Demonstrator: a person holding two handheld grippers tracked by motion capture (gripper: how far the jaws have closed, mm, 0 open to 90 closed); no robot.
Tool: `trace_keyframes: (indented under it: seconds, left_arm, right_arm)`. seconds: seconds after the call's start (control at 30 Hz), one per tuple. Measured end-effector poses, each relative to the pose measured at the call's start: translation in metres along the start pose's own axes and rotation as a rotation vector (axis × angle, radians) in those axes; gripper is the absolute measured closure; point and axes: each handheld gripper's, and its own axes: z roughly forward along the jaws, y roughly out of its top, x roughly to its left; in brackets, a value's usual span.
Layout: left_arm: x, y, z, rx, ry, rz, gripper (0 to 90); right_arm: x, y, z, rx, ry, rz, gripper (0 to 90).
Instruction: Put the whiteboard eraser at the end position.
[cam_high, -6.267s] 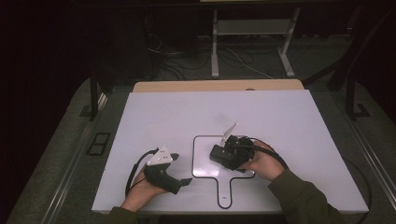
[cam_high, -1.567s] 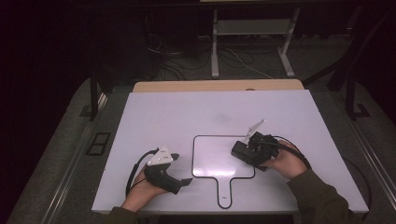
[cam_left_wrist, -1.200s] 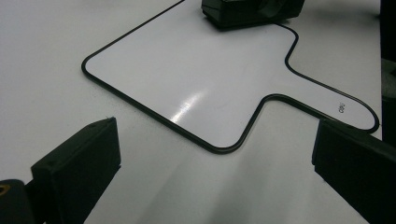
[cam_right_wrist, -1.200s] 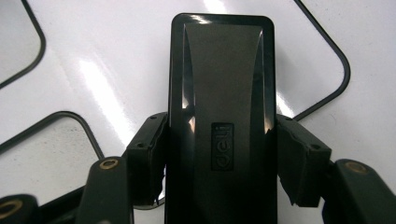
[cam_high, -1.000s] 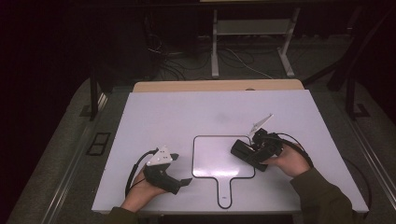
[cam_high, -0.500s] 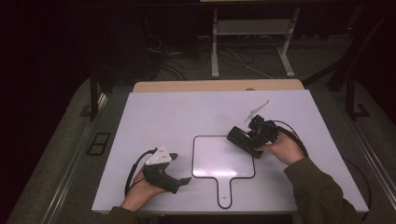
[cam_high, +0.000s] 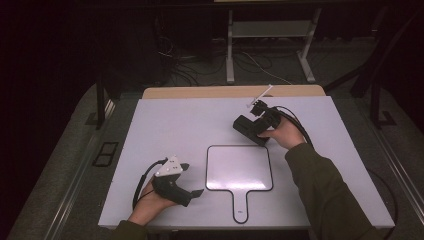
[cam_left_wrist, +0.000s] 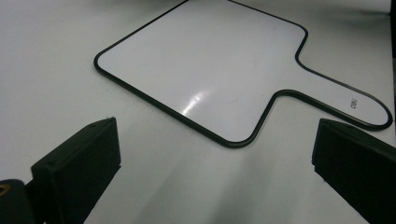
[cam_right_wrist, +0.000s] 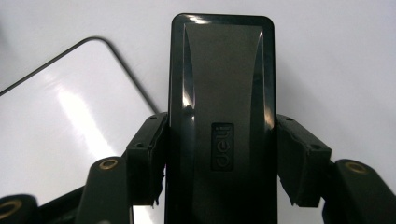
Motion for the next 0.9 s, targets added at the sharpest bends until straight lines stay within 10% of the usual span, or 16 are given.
trace_keyframes:
  seconds: [0.47,0.9]
  left_arm:
    - [0.002,0.000,-0.002,-0.011,-0.006,0.000,0.0]
    - [0.003,0.000,-0.003,-0.014,-0.003,0.001,0.0]
  right_arm:
    - [-0.016,0.039,0.044,0.048,-0.039,-0.022,38.7]
    - [-0.024,0.037,0.063,0.081,-0.044,-0.030,38.3]
